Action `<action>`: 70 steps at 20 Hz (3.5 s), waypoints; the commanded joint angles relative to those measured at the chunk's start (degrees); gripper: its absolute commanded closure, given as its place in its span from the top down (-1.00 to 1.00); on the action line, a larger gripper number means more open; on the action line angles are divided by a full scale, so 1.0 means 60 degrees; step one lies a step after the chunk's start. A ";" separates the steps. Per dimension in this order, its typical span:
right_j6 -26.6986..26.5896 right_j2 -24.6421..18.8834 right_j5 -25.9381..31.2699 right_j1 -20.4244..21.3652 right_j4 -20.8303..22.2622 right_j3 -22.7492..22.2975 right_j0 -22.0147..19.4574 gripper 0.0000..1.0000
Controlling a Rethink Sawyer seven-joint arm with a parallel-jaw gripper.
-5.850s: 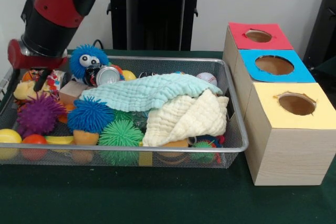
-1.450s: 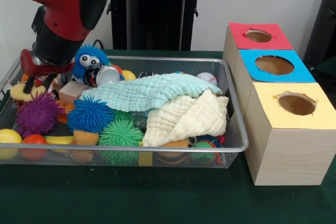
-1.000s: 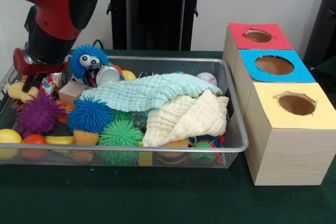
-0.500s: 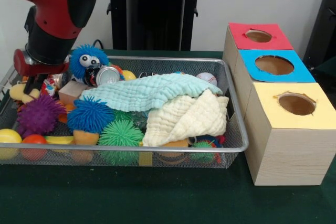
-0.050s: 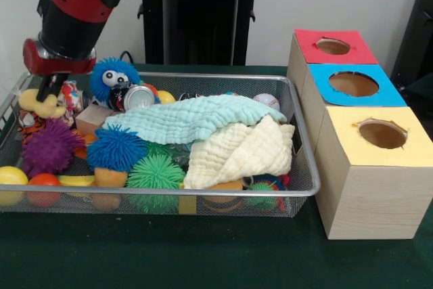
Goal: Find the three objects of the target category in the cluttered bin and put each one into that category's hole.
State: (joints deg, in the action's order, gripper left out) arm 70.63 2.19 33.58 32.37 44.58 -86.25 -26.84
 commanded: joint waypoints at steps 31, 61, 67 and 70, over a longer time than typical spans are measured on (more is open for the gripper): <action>0.0440 -0.4015 -0.0003 0.3816 -0.5624 -0.4932 -0.0650 -1.00; 0.1401 -0.8967 -0.1789 0.2883 -0.8014 -0.6891 -0.2338 -1.00; 0.1550 -0.8546 -0.2451 0.2210 -0.7632 -0.6838 -0.2020 -1.00; 0.1579 -0.8204 -0.2905 0.1867 -0.7366 -0.6778 -0.1769 -1.00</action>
State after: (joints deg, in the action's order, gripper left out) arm 70.61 -47.72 22.52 49.25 -1.17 -126.02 -38.87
